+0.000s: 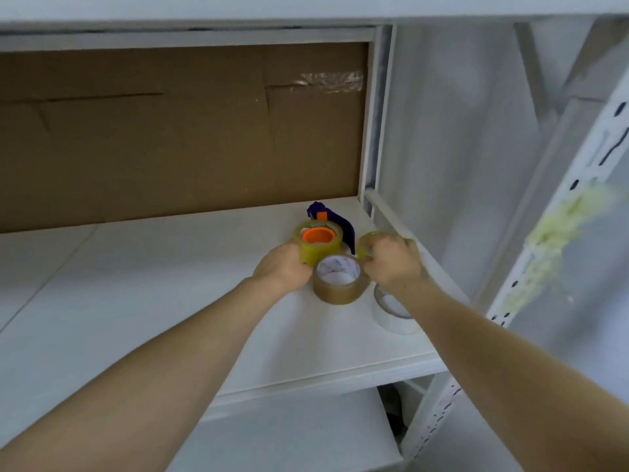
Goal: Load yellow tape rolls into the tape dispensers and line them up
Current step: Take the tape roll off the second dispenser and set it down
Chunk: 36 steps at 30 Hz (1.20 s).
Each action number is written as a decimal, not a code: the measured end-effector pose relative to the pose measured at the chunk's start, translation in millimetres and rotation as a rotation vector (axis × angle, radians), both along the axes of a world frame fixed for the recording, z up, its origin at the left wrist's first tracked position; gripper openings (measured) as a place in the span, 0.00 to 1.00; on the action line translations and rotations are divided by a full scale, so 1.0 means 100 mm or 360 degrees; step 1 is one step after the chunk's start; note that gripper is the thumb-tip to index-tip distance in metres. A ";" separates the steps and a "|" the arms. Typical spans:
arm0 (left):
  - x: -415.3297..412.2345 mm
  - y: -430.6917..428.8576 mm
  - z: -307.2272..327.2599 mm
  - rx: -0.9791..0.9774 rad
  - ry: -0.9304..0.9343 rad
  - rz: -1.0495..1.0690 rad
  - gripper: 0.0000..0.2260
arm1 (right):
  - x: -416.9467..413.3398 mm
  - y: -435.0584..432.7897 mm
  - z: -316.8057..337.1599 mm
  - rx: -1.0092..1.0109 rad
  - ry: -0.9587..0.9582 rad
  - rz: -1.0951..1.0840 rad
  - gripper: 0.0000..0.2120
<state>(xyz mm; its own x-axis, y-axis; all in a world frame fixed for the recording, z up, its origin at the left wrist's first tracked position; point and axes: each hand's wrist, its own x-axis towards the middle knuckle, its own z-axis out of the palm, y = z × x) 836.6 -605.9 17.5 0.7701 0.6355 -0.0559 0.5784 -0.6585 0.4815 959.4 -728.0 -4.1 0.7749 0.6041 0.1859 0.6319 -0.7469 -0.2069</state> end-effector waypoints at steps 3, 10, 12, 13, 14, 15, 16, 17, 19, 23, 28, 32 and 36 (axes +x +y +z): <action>0.05 0.01 0.05 0.0035 0.0009 0.0010 0.19 | 0.17 0.01 -0.03 -0.0228 0.0248 -0.0119 0.10; 0.03 0.05 0.07 0.0058 0.0049 0.0054 0.20 | 0.31 0.00 -0.18 -0.0345 0.0167 -0.0097 0.07; -0.01 0.11 0.10 0.0104 0.0084 0.0085 0.21 | 0.23 0.02 -0.07 -0.0255 -0.0101 -0.0052 0.11; -0.03 0.15 0.13 0.0130 0.0092 0.0111 0.21 | 0.19 0.04 0.03 -0.0236 -0.0195 -0.0040 0.14; -0.05 0.18 0.15 0.0144 0.0097 0.0137 0.21 | 0.16 0.07 0.12 -0.0192 -0.0274 -0.0013 0.13; -0.08 0.21 0.17 0.0147 0.0097 0.0165 0.21 | 0.13 0.12 0.22 -0.0139 -0.0327 0.0030 0.09; -0.12 0.24 0.20 0.0146 0.0093 0.0191 0.21 | 0.09 0.19 0.31 -0.0090 -0.0354 0.0097 0.06; -0.16 0.27 0.22 0.0145 0.0086 0.0210 0.21 | 0.04 0.25 0.39 -0.0056 -0.0359 0.0171 0.07; -0.29 0.35 0.23 0.0149 0.0078 0.0239 0.21 | -0.14 0.42 0.48 -0.0046 -0.0360 0.0330 0.12; -0.74 0.53 0.21 0.0172 0.0136 0.0287 0.22 | -0.68 0.73 0.48 -0.0069 -0.0269 0.0624 0.14; -1.70 0.99 0.27 0.0190 0.0103 0.0417 0.21 | -1.61 1.32 0.60 0.0037 -0.0118 0.0767 0.15; -2.76 1.43 0.31 0.0208 0.0071 0.0599 0.21 | -2.55 1.97 0.54 0.0088 0.0039 0.0929 0.17; -3.94 1.81 0.33 0.0234 0.0016 0.0829 0.20 | -3.58 2.53 0.50 0.0063 0.0053 0.1186 0.19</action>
<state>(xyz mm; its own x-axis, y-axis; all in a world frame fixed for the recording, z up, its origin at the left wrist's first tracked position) 443.0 -424.9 50.7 0.3508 0.9348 0.0565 0.8505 -0.3432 0.3985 601.4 -475.2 46.4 0.1683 0.9648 0.2019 0.9607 -0.1147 -0.2528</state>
